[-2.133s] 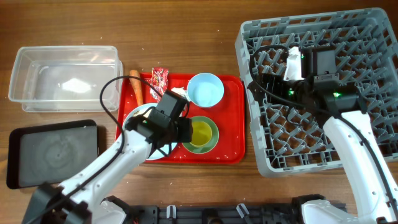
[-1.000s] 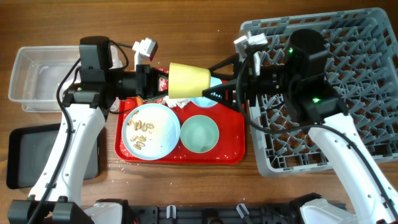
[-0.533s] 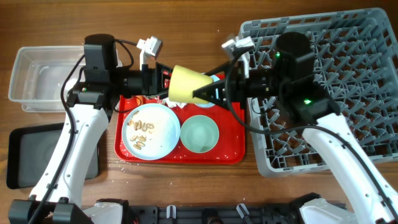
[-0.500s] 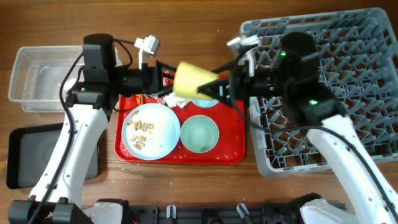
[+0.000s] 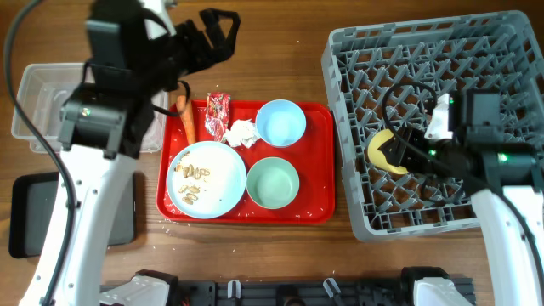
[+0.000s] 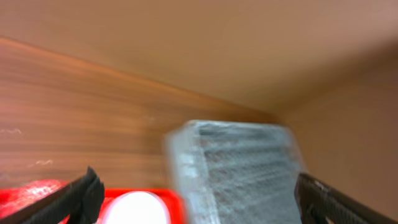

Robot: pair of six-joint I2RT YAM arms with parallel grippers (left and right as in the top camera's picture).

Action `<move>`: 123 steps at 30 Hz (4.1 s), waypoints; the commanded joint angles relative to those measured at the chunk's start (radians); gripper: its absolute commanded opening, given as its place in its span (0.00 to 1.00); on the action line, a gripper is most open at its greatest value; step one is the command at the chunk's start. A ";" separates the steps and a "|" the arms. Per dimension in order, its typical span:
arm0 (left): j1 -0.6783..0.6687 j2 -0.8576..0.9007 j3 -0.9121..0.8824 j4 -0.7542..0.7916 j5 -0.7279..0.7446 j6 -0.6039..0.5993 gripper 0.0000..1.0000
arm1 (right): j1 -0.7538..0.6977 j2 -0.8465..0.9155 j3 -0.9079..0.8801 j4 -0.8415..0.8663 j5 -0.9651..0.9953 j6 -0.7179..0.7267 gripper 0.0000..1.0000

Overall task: Sort waste into correct bins and load items into the dishwasher rack
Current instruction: 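Lower the yellow cup into the rack with the right gripper, then grasp the light blue bowl on the red tray with the right gripper, then place the light blue bowl into the rack's upper right area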

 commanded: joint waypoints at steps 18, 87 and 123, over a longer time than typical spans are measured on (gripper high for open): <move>-0.158 0.205 0.033 -0.528 -0.146 0.123 1.00 | 0.000 0.172 0.020 0.137 -0.034 -0.089 0.59; 0.292 -0.252 0.035 -0.572 -0.128 0.097 1.00 | 0.494 0.665 0.098 0.596 0.293 0.169 0.04; 0.292 -0.252 0.035 -0.572 -0.127 0.097 1.00 | 0.150 0.711 0.141 0.709 1.440 -0.396 0.04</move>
